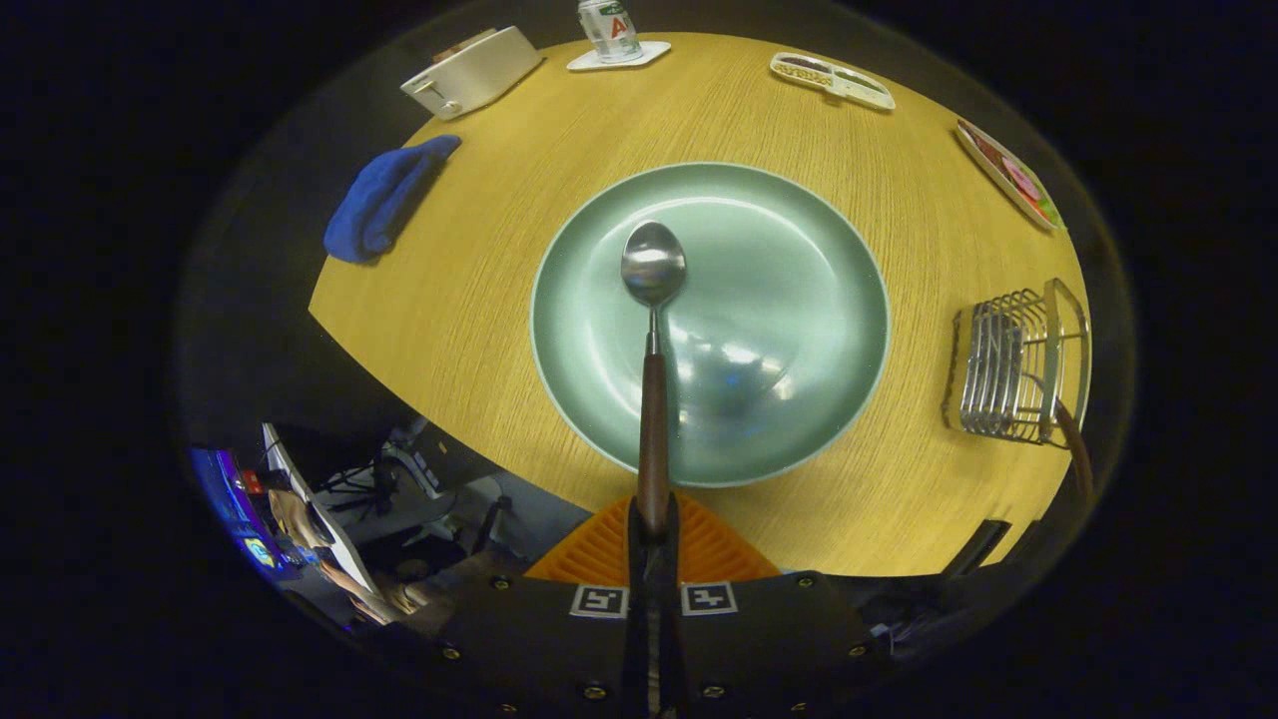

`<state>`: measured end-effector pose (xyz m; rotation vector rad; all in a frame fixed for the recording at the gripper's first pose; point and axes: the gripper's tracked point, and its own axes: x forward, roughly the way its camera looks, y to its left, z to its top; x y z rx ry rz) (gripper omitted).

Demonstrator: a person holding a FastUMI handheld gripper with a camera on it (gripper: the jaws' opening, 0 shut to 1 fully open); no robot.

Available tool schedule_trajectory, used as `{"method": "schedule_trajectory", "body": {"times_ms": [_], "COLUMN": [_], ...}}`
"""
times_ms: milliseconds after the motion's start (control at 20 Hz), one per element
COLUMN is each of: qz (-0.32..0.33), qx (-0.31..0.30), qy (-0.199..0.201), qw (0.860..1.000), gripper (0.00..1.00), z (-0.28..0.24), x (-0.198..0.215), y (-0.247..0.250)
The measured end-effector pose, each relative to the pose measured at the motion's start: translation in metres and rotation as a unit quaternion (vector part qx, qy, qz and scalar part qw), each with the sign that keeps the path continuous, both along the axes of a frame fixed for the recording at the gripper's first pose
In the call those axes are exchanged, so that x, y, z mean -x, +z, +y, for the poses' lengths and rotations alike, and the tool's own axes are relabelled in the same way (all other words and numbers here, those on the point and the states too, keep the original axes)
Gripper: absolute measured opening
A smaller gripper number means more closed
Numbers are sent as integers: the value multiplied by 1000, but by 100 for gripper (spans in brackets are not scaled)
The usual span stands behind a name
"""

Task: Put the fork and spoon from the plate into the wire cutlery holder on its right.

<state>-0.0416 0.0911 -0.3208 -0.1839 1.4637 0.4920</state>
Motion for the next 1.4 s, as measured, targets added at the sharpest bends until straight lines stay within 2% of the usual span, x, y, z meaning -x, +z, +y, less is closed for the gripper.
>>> {"method": "schedule_trajectory", "body": {"times_ms": [200, 700, 900, 1400], "qz": [-10, -16, -16, -36], "qx": [-3, -22, -41, -39], "qy": [14, 9, -12, -20], "qw": [1000, 1000, 999, 998], "gripper": [5, 5, 5, 5], "z": [-19, -44, -48, -95], "x": [-7, -14, -21, -40], "y": [25, 50, 67, 125]}}
